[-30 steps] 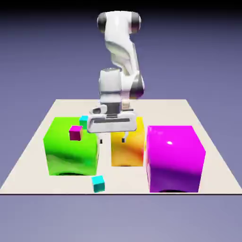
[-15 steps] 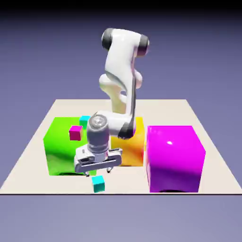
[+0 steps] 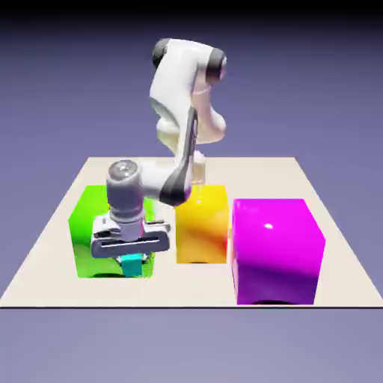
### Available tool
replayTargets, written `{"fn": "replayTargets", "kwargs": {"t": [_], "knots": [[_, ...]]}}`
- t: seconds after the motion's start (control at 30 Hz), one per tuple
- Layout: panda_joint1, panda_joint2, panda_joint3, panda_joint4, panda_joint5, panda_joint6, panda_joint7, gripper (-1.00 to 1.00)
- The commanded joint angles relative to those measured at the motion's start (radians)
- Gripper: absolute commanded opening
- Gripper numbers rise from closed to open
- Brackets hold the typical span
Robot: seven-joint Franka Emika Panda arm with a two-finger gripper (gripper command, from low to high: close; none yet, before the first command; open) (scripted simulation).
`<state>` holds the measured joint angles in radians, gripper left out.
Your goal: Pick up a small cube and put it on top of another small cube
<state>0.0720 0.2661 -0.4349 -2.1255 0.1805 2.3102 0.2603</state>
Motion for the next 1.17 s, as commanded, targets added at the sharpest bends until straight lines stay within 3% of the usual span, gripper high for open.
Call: {"fn": "replayTargets", "kwargs": {"t": [0.0,0.23,0.67,0.73,0.9,0.93,1.13], "knots": [[-0.029,-0.036,0.003,-0.003,-0.004,-0.016,0.017,-1.00],[-0.236,-0.290,0.027,-0.027,-0.010,-0.135,0.121,-1.00],[-0.327,-0.709,0.221,-0.277,-0.243,-0.534,0.682,-1.00],[-0.324,-0.709,0.223,-0.279,-0.245,-0.536,0.685,-1.00],[-0.327,-0.674,0.211,-0.433,-0.250,-0.348,0.682,-1.00],[-0.327,-0.674,0.211,-0.433,-0.250,-0.348,0.682,1.00],[-0.324,-0.709,0.223,-0.279,-0.245,-0.536,0.685,1.00]]}}
